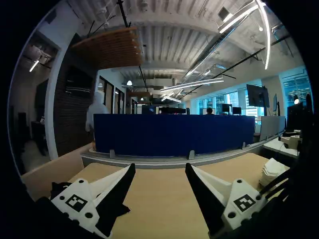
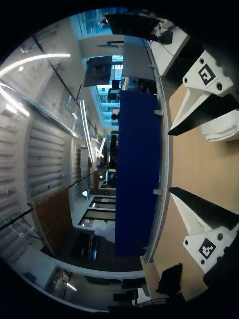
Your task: Fold towel
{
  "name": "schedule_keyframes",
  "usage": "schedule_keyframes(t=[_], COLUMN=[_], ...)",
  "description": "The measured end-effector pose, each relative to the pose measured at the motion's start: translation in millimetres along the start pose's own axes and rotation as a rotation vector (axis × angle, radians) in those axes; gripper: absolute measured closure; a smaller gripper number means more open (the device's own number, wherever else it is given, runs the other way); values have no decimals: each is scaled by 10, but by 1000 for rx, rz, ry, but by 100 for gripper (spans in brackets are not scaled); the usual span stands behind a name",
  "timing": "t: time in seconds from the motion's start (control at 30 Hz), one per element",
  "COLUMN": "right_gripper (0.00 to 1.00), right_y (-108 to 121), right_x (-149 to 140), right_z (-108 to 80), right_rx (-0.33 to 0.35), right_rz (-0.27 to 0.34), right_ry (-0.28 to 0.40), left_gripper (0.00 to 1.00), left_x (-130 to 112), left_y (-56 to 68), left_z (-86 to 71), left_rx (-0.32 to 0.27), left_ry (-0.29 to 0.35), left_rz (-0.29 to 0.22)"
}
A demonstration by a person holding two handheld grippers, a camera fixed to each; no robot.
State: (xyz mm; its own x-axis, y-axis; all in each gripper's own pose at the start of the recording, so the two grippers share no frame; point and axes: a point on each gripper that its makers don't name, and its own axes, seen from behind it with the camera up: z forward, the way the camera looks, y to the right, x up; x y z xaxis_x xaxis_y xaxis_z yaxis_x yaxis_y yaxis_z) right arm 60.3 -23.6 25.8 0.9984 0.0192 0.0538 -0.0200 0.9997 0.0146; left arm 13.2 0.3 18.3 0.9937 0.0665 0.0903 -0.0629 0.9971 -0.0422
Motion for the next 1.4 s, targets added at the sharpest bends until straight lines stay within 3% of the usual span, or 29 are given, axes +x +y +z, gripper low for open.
schedule_keyframes(t=[0.27,0.57,0.77,0.97,1.17,1.4], right_gripper=[0,0,0,0,0,0], right_y=[-19,23,2,-24,-88,-152], right_x=[57,61,53,3,-20,-112], right_z=[26,88,143,185,202,210], right_rx=[-4,-19,-29,-29,-11,6], right_rz=[25,53,55,69,36,29], right_ry=[-2,-16,-14,1,9,18], left_gripper=[7,7,7,7,7,7], left_x=[-133,-518,-730,-906,-1115,-1410], left_y=[-174,-312,-434,-389,-423,-340], left_z=[42,83,78,74,78,16], left_rx=[23,26,57,50,76,76], left_ry=[6,-27,-9,15,17,13], left_rz=[46,87,87,58,71,55])
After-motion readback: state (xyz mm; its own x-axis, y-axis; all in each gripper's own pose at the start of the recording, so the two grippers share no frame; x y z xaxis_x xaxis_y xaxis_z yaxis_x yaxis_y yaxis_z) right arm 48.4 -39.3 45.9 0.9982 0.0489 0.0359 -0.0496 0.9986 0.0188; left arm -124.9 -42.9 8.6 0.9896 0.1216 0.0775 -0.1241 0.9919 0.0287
